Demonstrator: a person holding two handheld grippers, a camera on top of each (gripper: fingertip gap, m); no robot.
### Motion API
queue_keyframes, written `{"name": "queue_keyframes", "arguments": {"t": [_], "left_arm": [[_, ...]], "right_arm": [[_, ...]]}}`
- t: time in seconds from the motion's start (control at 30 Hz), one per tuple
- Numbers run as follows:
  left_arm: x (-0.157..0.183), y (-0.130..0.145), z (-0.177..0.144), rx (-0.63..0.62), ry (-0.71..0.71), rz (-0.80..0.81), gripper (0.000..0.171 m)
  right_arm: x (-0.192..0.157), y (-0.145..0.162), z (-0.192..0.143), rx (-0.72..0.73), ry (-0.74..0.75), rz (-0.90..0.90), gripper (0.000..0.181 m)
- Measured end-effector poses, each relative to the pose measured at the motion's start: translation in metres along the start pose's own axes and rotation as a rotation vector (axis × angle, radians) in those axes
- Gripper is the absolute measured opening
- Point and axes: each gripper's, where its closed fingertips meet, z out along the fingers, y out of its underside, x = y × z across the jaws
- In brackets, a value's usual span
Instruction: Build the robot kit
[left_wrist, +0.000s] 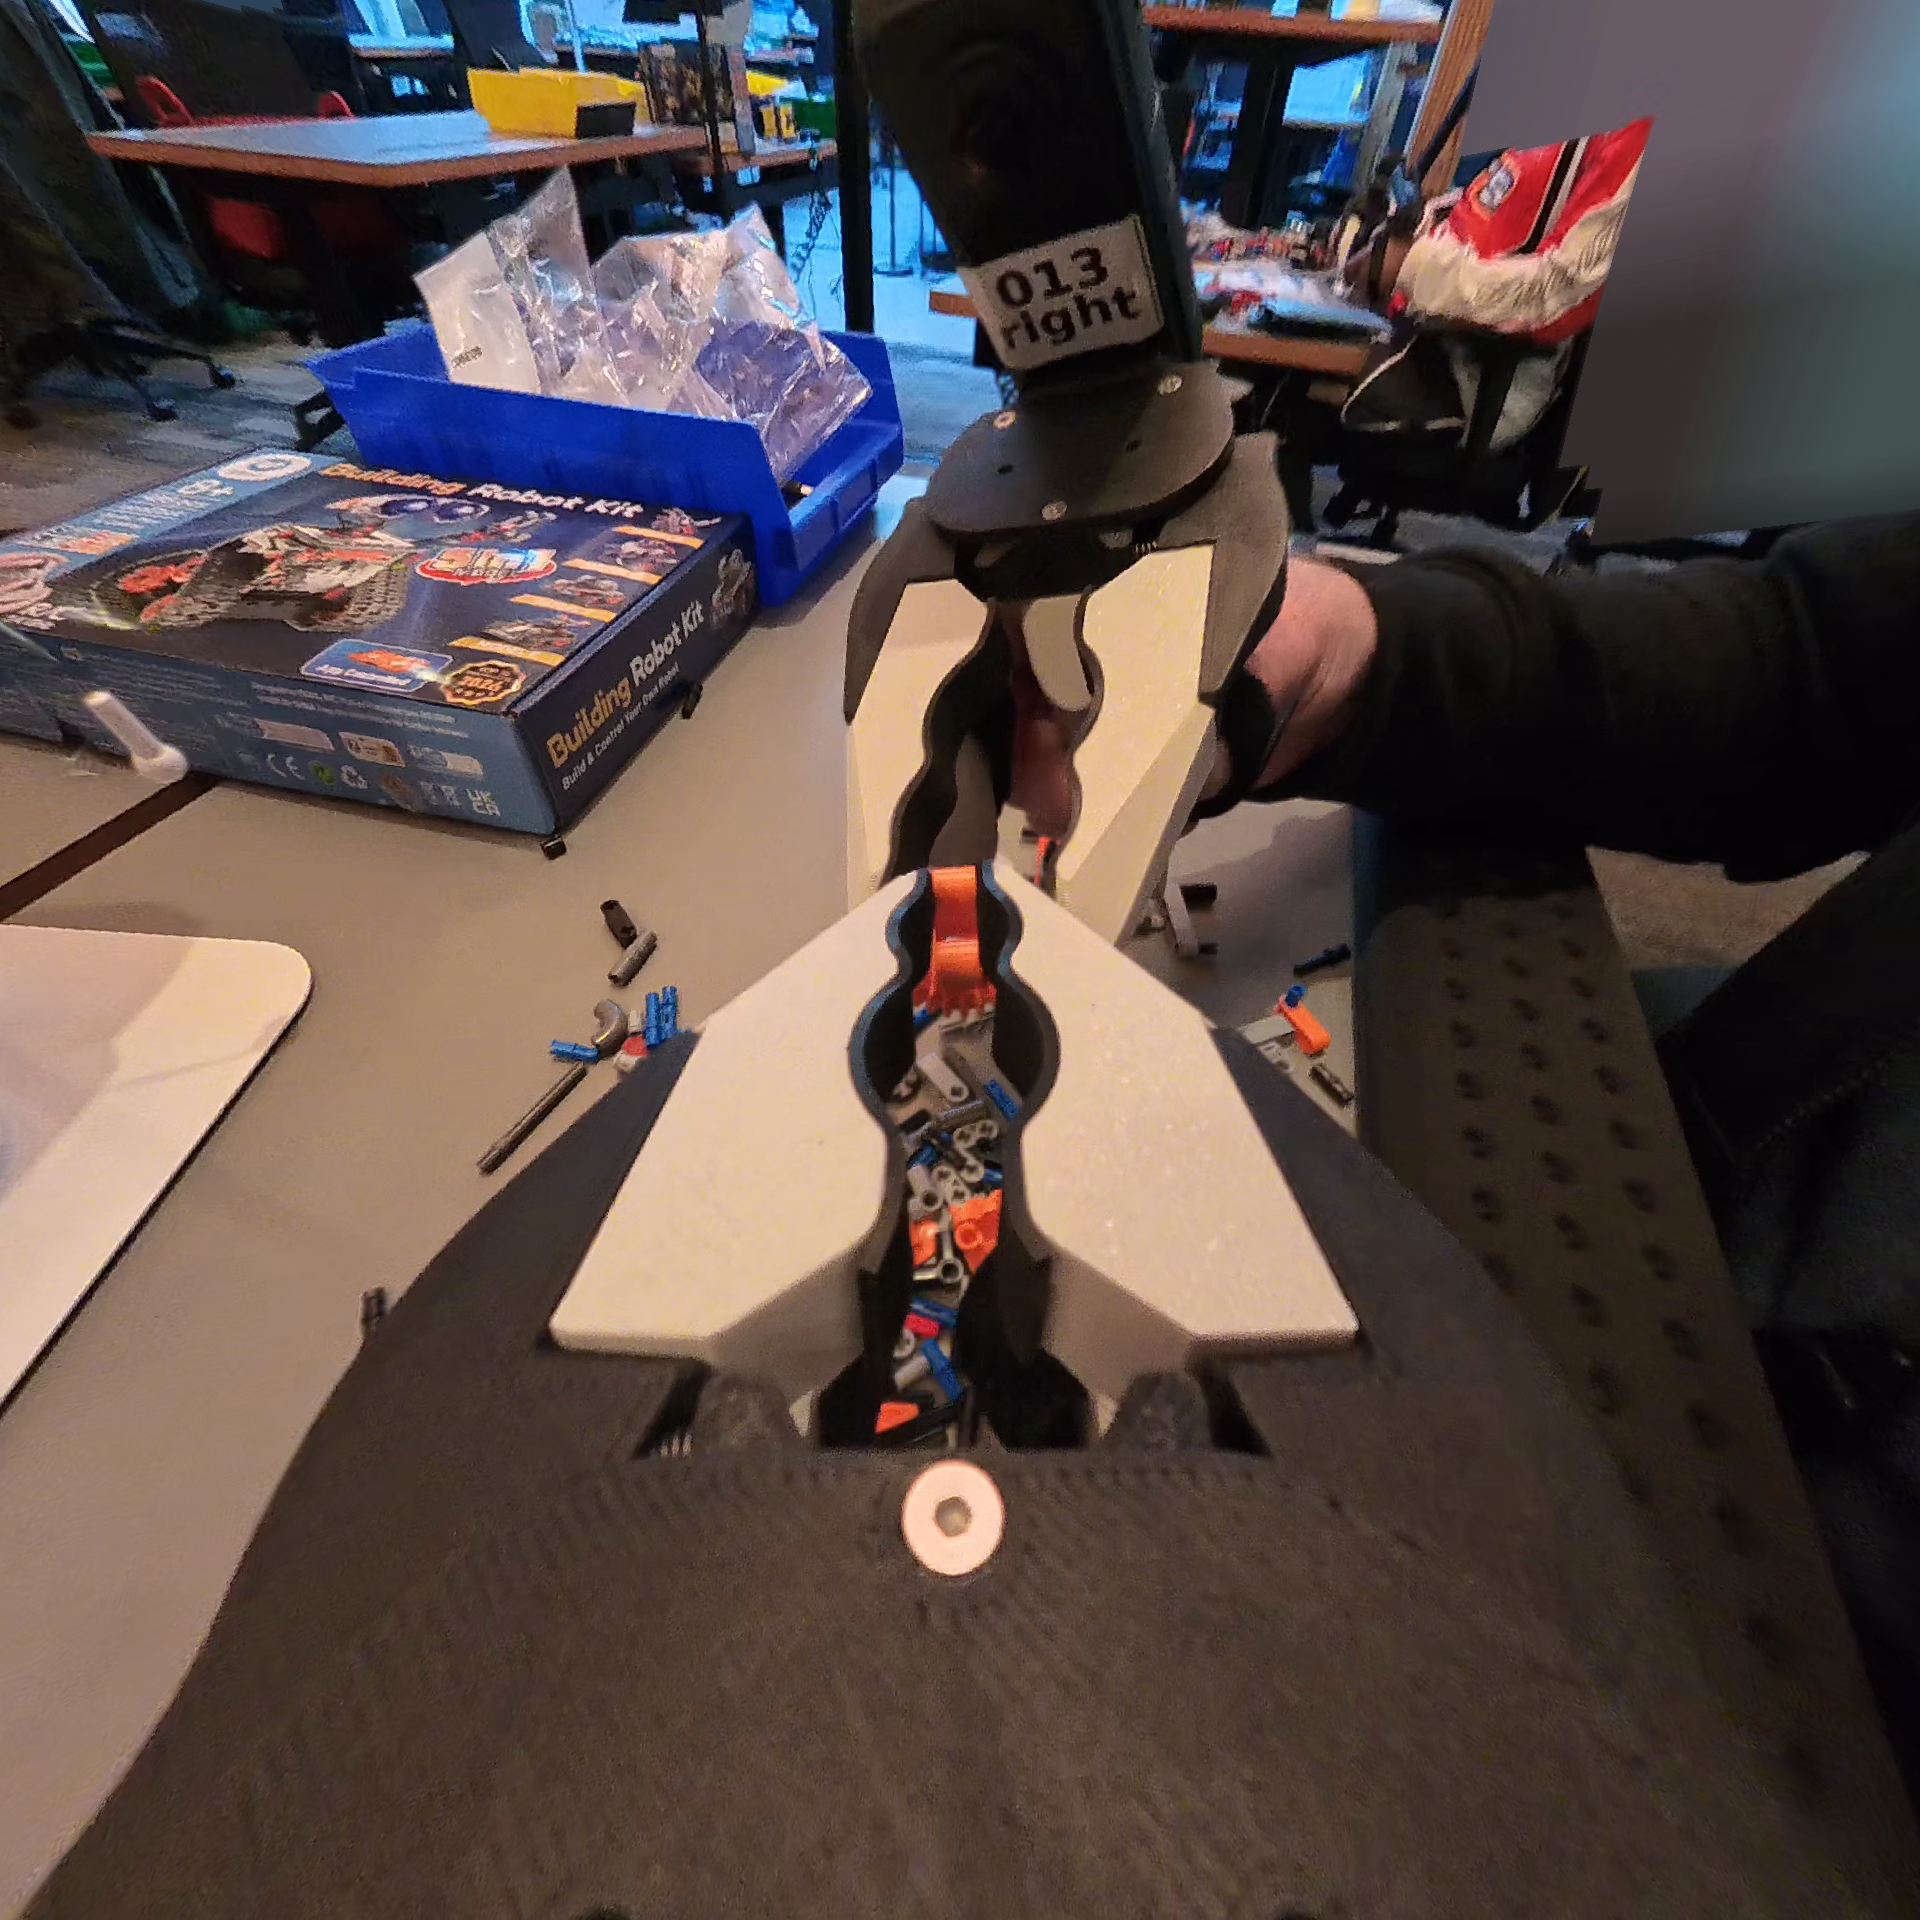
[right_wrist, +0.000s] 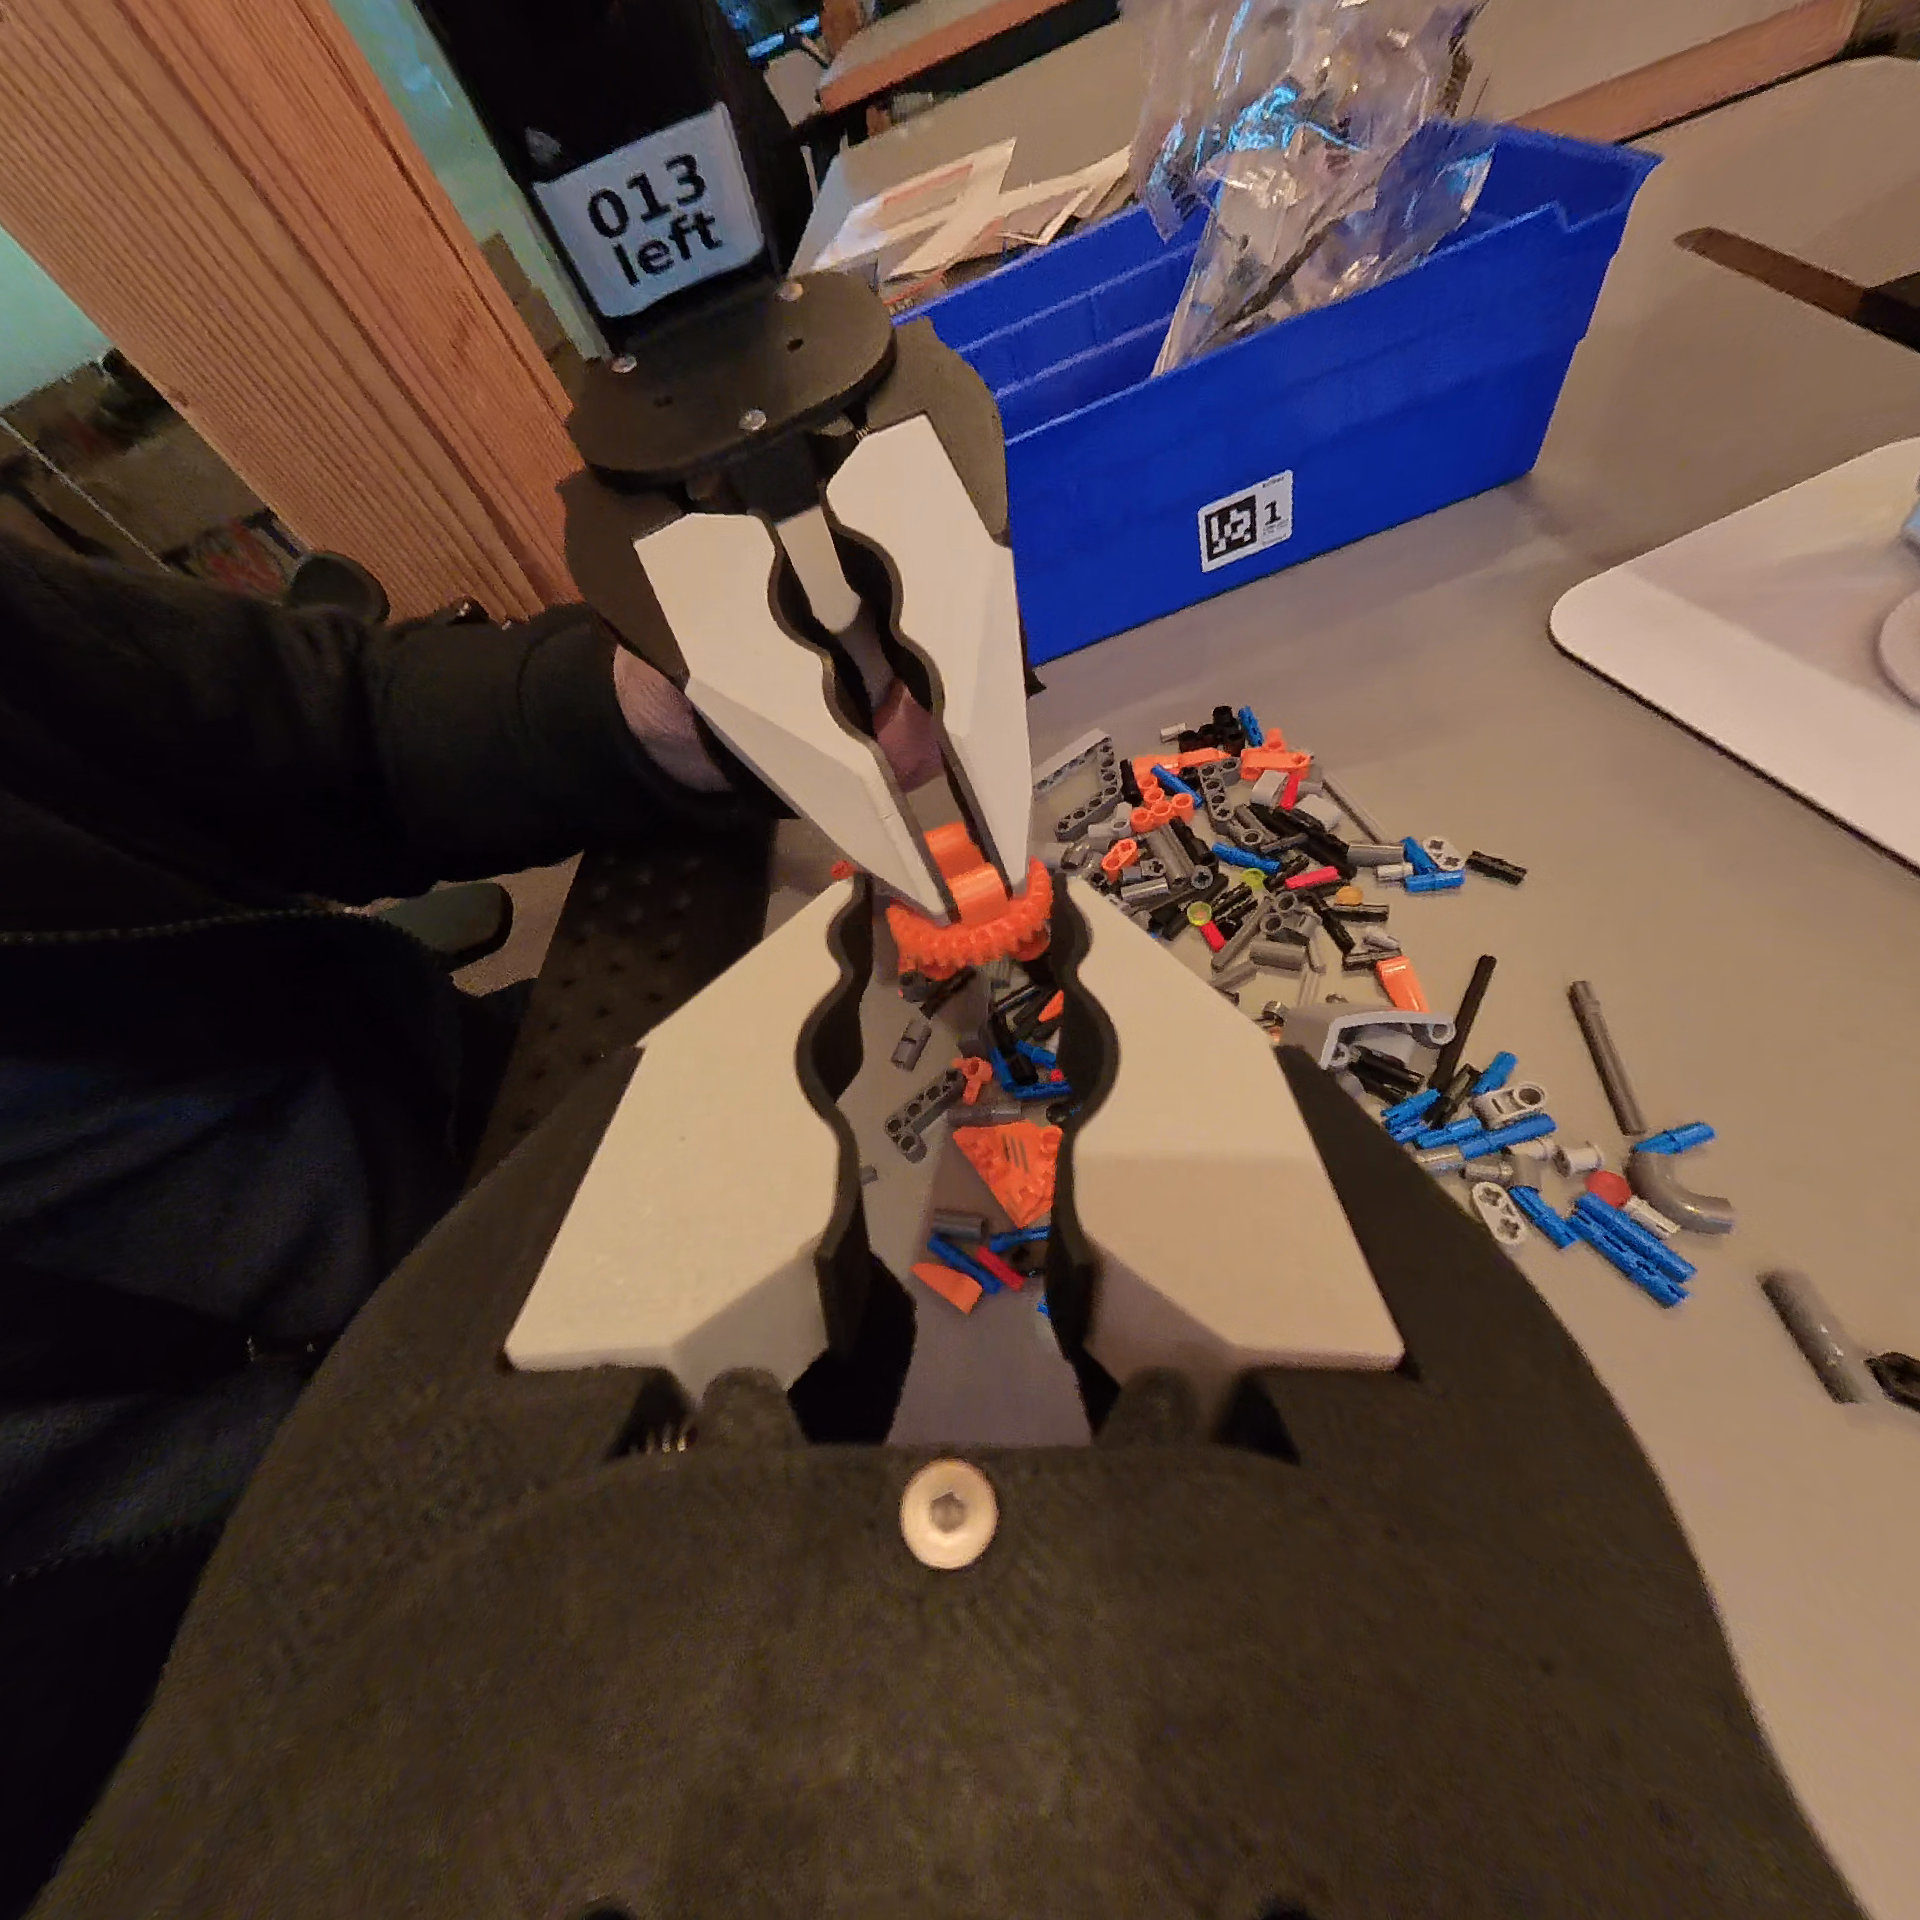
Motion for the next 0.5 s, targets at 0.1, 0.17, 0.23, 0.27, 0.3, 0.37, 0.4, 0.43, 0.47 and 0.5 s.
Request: {"name": "queue_keyframes", "arguments": {"t": [0.1,0.17,0.23,0.27,0.3,0.37,0.4,0.43,0.47,0.5], "left_arm": [[-0.001,-0.004,-0.002,0.033,0.010,-0.025,0.006],[0.000,-0.006,-0.003,0.046,0.020,-0.032,0.006],[-0.001,-0.008,-0.004,0.056,0.012,-0.028,0.006],[-0.001,-0.009,-0.004,0.062,0.015,-0.035,0.006],[-0.001,-0.011,-0.004,0.074,0.020,-0.047,0.006],[-0.002,-0.015,-0.006,0.106,0.032,-0.087,0.006],[-0.003,-0.017,-0.007,0.124,0.044,-0.117,0.006],[-0.004,-0.020,-0.008,0.151,0.058,-0.151,0.006],[-0.005,-0.024,-0.011,0.186,0.081,-0.191,0.006],[-0.005,-0.029,-0.013,0.225,0.113,-0.238,0.006]], "right_arm": [[0.002,-0.003,-0.003,0.017,0.017,-0.011,0.029],[0.001,-0.005,-0.003,0.023,0.022,-0.021,0.029],[0.001,-0.007,-0.004,0.030,0.038,-0.038,0.029],[0.001,-0.008,-0.005,0.035,0.041,-0.045,0.029],[0.001,-0.010,-0.005,0.044,0.045,-0.049,0.029],[0.000,-0.014,-0.007,0.066,0.058,-0.063,0.030],[0.001,-0.016,-0.009,0.074,0.072,-0.080,0.037],[0.002,-0.018,-0.011,0.077,0.100,-0.103,0.041],[0.004,-0.020,-0.013,0.077,0.130,-0.131,0.044],[0.005,-0.022,-0.014,0.074,0.158,-0.162,0.043]]}}
